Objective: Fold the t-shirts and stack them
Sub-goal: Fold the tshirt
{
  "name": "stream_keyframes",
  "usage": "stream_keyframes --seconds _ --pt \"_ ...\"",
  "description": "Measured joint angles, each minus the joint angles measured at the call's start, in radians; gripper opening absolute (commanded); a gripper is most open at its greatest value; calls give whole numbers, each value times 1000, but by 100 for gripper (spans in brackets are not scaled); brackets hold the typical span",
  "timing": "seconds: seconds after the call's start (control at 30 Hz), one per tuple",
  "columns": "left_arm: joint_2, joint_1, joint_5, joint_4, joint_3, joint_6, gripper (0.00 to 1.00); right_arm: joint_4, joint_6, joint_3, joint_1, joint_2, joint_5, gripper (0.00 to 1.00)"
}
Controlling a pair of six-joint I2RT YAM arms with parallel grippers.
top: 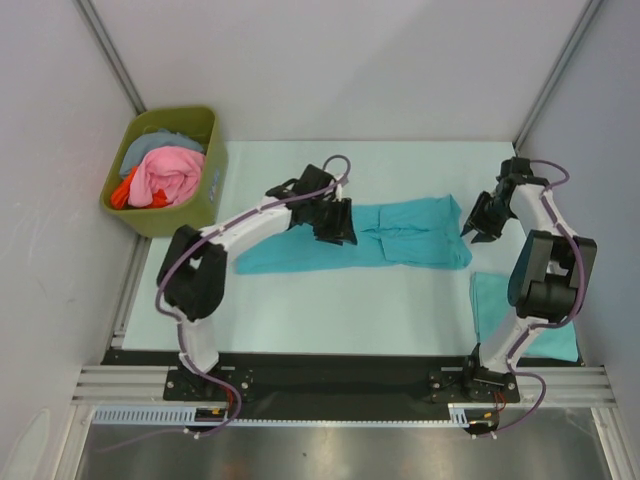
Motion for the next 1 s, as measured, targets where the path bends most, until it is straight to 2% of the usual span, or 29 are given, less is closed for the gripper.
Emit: stream_keyframes --seconds 0.03,0.2,0.4,0.67,0.7,0.8,1.0 --pt "-44 15 -2 -8 -39 18 46 -2 -3 -26 -1 -20 -4 38" --pt "-209 161 -13 -27 -234 53 42 16 -17 -65 -3 7 -54 38" --pt "-232 369 -24 -47 -357 88 40 51 -43 -45 -3 132 -113 41" --pt "-196 417 -43 -58 -360 126 39 61 -55 -17 -3 183 -135 39" --pt "-190 417 -43 -56 -360 129 39 65 -55 -14 -3 184 -135 37" --pt "-166 419 -44 -50 -366 130 38 72 -55 -1 -3 194 -134 14" --pt "-125 426 -67 -48 -377 129 38 82 -48 8 9 196 -126 0"
